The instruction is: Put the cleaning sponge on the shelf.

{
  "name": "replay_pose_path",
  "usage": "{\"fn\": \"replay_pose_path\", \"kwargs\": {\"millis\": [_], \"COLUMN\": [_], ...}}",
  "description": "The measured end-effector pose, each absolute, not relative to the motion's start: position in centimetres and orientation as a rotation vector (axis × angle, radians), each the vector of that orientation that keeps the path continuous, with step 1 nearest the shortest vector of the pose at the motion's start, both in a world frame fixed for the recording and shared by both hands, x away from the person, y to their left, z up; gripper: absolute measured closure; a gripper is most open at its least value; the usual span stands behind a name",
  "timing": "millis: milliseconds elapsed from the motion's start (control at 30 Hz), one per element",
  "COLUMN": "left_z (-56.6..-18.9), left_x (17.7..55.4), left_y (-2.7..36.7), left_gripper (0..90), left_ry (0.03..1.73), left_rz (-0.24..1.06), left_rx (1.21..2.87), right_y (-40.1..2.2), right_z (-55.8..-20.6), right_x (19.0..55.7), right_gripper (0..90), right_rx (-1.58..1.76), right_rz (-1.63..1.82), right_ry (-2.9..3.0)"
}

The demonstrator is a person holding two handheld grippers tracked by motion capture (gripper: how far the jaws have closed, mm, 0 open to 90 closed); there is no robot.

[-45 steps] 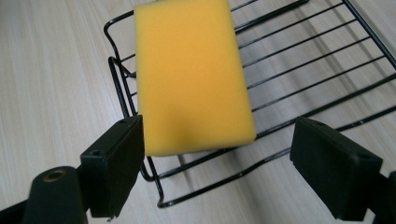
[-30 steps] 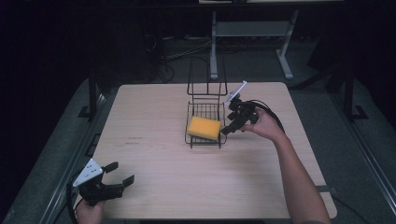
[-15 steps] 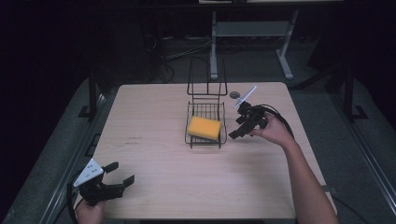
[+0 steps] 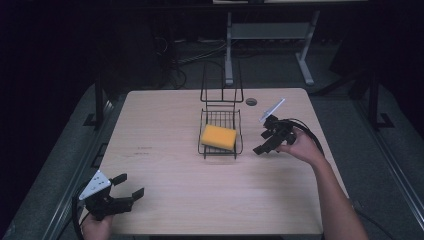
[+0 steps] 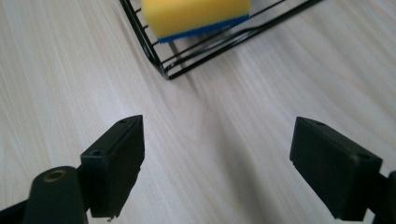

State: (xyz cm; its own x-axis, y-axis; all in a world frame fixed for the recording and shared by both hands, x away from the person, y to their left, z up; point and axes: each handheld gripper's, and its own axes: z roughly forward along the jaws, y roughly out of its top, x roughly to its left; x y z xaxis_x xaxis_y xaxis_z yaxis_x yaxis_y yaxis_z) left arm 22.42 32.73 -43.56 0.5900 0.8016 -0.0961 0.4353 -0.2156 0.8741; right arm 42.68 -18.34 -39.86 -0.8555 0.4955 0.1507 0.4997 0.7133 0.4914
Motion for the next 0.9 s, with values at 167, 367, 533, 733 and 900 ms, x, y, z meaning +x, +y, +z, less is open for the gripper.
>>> {"fn": "replay_pose_path", "kwargs": {"millis": [167, 367, 533, 733, 900], "left_z": [-43.6, -43.6, -43.6, -43.6, -43.5], "left_x": [22.4, 22.5, 22.4, 22.4, 22.4], "left_y": [32.7, 32.6, 32.5, 32.5, 32.6], "left_gripper": [13.4, 13.4, 13.4, 13.4, 13.4], "left_ry": [1.0, 0.996, 0.996, 0.997, 0.996], "left_rz": [0.473, 0.472, 0.473, 0.473, 0.475], "left_rx": [1.849, 1.854, 1.854, 1.854, 1.858], "right_y": [-19.1, -20.0, -20.6, -21.3, -21.8], "right_z": [-40.4, -40.9, -41.2, -41.6, -42.1], "right_x": [41.9, 40.8, 39.9, 38.7, 38.1], "right_gripper": [17.5, 17.5, 17.6, 17.6, 17.7], "right_rx": [-0.857, -0.881, -0.892, -0.901, -0.911], "right_rz": [-0.827, -0.842, -0.852, -0.858, -0.858], "right_ry": [-2.899, -2.886, -2.885, -2.885, -2.885]}}
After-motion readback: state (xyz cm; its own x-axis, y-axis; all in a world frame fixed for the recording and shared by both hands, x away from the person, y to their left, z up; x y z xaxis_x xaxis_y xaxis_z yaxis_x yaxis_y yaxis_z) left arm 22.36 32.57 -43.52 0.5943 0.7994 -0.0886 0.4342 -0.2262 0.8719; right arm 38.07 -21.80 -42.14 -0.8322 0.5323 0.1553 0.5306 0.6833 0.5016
